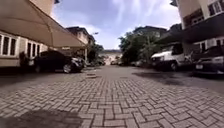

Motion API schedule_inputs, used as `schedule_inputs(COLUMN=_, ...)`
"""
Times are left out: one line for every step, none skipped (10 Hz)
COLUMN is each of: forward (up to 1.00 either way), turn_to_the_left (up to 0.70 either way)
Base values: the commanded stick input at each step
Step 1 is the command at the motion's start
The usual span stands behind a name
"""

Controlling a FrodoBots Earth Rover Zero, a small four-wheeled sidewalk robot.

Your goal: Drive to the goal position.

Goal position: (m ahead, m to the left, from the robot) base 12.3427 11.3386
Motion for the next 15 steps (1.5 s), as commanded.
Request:
schedule_inputs(forward=0.69, turn_to_the_left=0.03)
schedule_inputs(forward=0.69, turn_to_the_left=0.03)
schedule_inputs(forward=0.69, turn_to_the_left=0.03)
schedule_inputs(forward=0.69, turn_to_the_left=0.03)
schedule_inputs(forward=0.69, turn_to_the_left=0.03)
schedule_inputs(forward=0.69, turn_to_the_left=0.03)
schedule_inputs(forward=0.69, turn_to_the_left=0.03)
schedule_inputs(forward=0.69, turn_to_the_left=0.03)
schedule_inputs(forward=0.69, turn_to_the_left=0.03)
schedule_inputs(forward=0.69, turn_to_the_left=0.03)
schedule_inputs(forward=0.69, turn_to_the_left=0.03)
schedule_inputs(forward=0.69, turn_to_the_left=0.03)
schedule_inputs(forward=0.69, turn_to_the_left=0.03)
schedule_inputs(forward=0.69, turn_to_the_left=0.03)
schedule_inputs(forward=0.69, turn_to_the_left=0.03)
